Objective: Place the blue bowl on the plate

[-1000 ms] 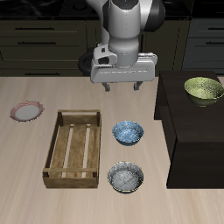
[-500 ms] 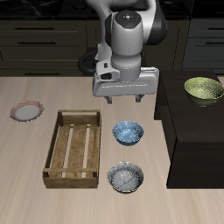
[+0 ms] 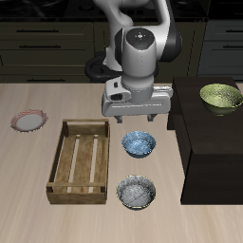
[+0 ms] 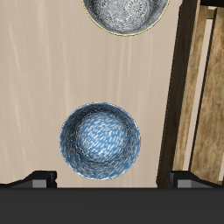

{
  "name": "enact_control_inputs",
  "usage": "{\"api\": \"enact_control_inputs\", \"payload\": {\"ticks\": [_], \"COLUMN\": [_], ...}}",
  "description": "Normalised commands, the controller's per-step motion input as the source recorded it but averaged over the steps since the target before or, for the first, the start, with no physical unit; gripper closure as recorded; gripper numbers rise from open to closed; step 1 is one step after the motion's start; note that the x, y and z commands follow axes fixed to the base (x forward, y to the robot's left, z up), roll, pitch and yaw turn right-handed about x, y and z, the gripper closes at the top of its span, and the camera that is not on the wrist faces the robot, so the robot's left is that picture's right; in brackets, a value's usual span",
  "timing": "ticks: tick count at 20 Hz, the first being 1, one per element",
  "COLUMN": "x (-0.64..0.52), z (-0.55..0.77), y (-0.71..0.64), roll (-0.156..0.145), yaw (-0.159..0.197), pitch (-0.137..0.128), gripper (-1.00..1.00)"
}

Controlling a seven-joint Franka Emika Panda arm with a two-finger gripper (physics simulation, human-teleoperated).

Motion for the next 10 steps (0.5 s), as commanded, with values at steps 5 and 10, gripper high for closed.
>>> {"api": "enact_control_inputs", "payload": {"ticks": [5, 10], "x": [0.06, 0.05], "z": [-0.11, -0.21], "y": [-0.01, -0.02], "roll": [-0.001, 0.0], "yaw": [0.0, 0.002], "pitch": [0.009, 0.015], "gripper": [-1.0, -1.0]}}
